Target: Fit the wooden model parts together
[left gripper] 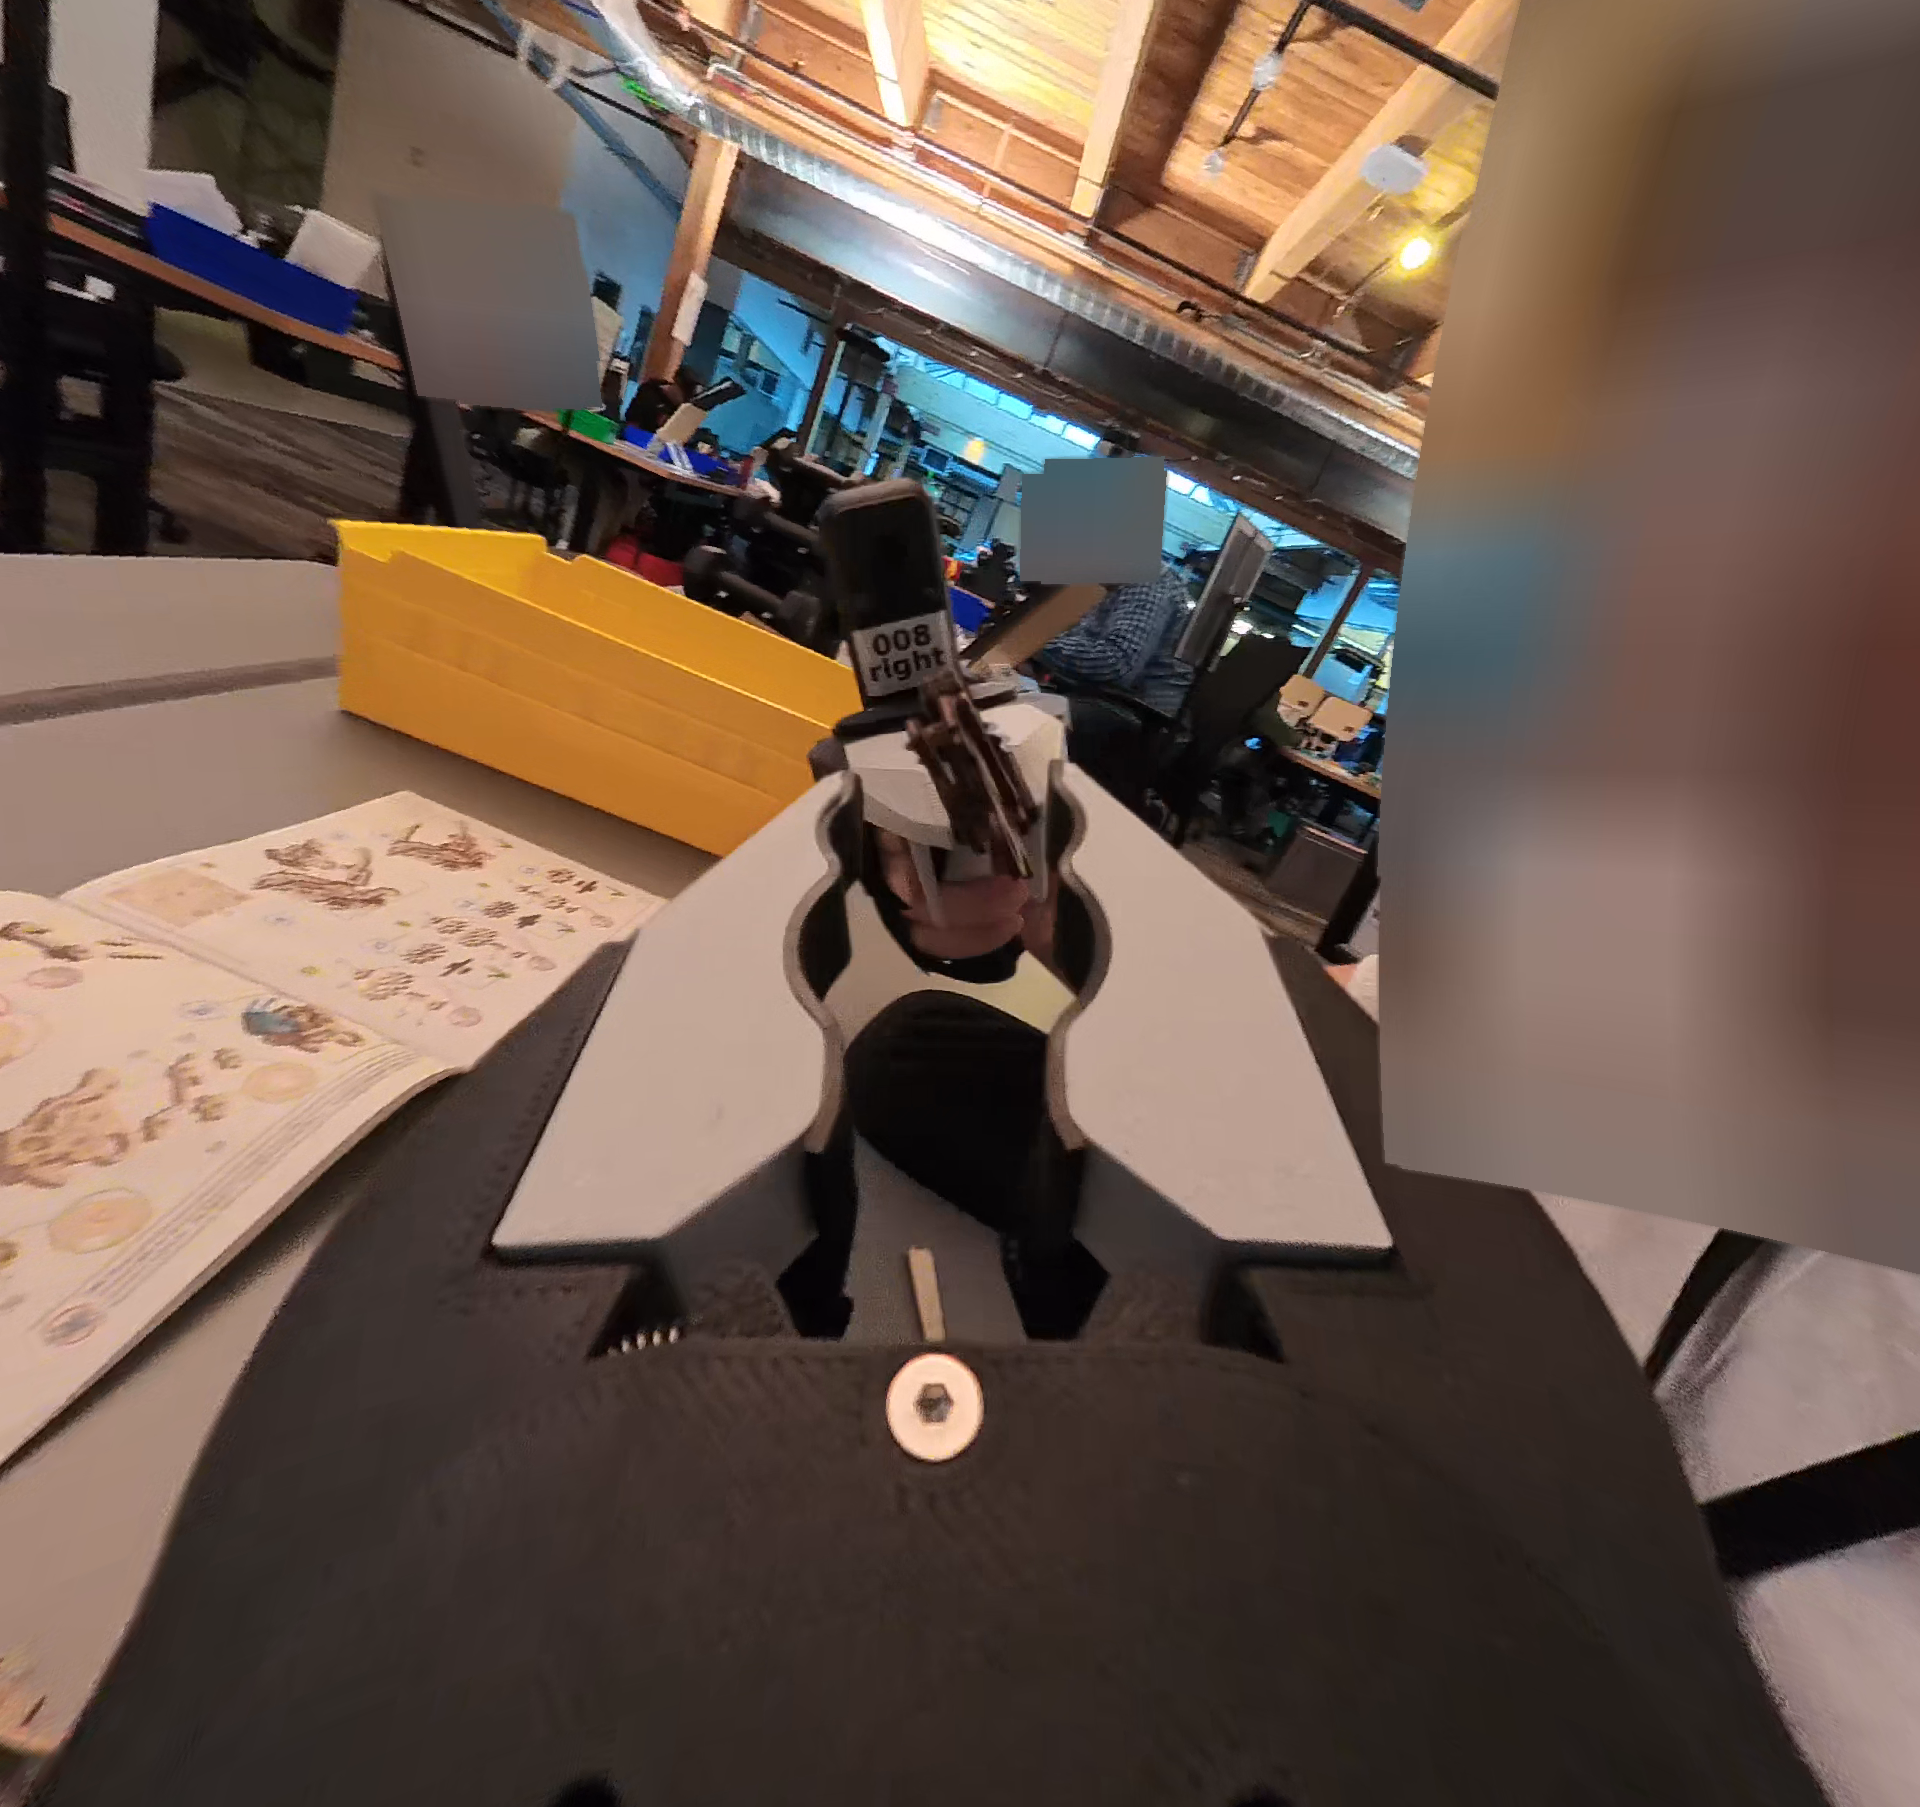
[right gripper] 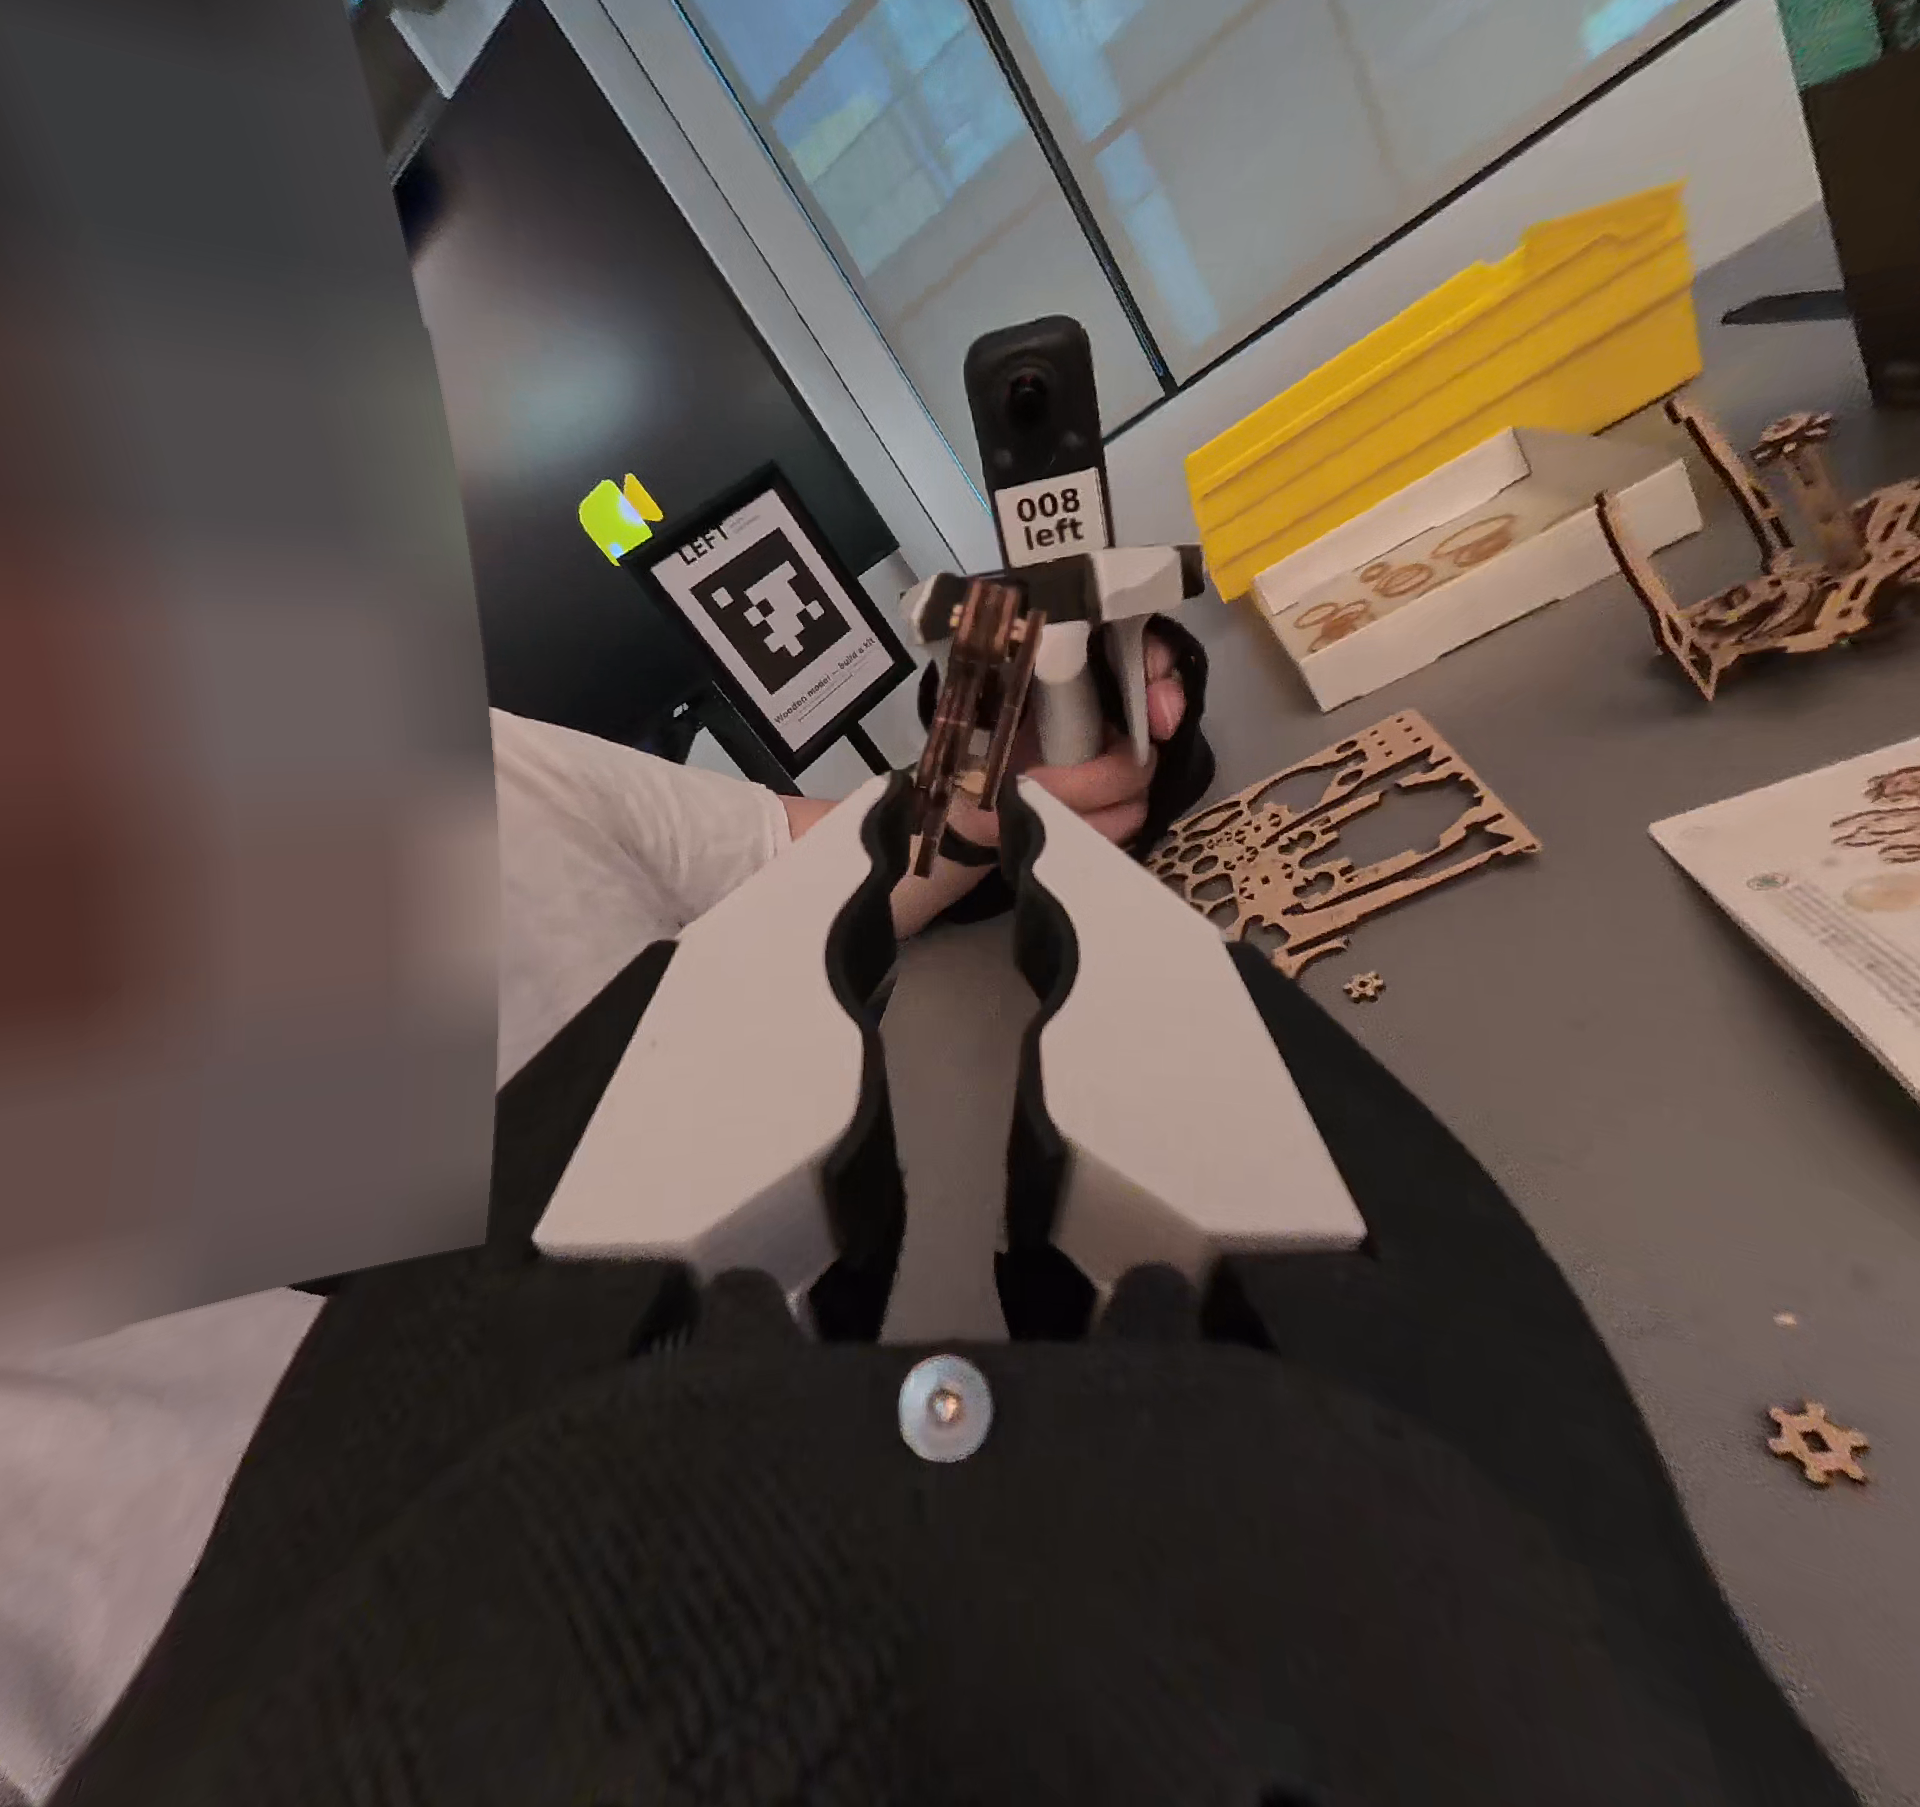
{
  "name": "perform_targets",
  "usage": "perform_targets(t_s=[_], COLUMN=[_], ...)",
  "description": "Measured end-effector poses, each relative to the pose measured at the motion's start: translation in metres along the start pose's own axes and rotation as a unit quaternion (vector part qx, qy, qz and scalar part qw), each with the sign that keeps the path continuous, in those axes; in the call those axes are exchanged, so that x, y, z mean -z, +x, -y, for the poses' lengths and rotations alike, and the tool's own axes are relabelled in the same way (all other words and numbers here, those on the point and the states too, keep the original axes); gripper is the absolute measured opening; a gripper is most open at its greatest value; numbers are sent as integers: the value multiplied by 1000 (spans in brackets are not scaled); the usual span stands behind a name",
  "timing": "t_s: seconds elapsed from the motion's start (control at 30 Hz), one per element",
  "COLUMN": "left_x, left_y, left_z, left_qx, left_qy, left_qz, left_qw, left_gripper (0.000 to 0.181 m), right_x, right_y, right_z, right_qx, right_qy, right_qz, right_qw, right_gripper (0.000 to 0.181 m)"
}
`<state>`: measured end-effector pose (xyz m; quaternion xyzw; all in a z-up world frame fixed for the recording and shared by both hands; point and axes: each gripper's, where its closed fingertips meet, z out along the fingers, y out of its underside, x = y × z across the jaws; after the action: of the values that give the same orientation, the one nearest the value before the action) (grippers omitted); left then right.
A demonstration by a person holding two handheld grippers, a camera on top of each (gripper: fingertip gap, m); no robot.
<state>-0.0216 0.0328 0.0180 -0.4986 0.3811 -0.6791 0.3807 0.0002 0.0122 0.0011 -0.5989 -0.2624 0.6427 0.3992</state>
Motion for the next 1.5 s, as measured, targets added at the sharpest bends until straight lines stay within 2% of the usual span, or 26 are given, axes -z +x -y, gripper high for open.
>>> perform_targets(t_s=[0.03, 0.3, 0.43, 0.5, 0.57, 0.6, 0.67, 0.83, 1.07, 1.27, 1.37, 1.43, 1.5], left_x=[1, -2, -5, -4, -1, 1, 3, 12, 15, 15, 16, 24, 38], left_y=[-3, -9, -10, -13, -24, -30, -38, -58, -68, -72, -72, -79, -90], left_z=[0, -20, -36, -40, -41, -40, -38, -35, -42, -49, -48, -39, -26], left_qx=[1, 86, 93, 98, 99, 104, 129, 154, 157, 142, 121, 99, 61], left_qy=[-4, -48, -91, -104, -101, -91, -73, -40, -42, -53, -67, -63, -58], left_qz=[7, -7, -5, 4, 33, 47, 61, 110, 147, 168, 170, 195, 229], left_qw=[1000, 995, 991, 990, 989, 989, 987, 981, 976, 974, 976, 974, 970], left_gripper=[33, 29, 15, 14, 14, 14, 14, 14, 14, 15, 19, 28, 28], right_x=[-1, -7, -6, -5, -2, -1, 2, 3, 1, 1, 2, 6, 11], right_y=[-1, 9, 15, 19, 33, 42, 55, 63, 79, 86, 85, 88, 92], right_z=[-2, -25, -31, -34, -34, -33, -34, -25, -35, -46, -48, -52, -60], right_qx=[-5, -32, -41, -46, -32, -3, 69, 260, 366, 367, 348, 336, 326], right_qy=[-6, -63, -78, -82, -82, -81, -101, -135, -201, -232, -235, -250, -276], right_qz=[6, -2, -7, -10, -47, -78, -140, -261, -358, -371, -359, -351, -338], right_qw=[1000, 997, 996, 996, 995, 994, 983, 920, 835, 821, 833, 837, 839], right_gripper=[14, 14, 14, 15, 14, 21, 34, 27, 12, 10, 9, 9, 9])
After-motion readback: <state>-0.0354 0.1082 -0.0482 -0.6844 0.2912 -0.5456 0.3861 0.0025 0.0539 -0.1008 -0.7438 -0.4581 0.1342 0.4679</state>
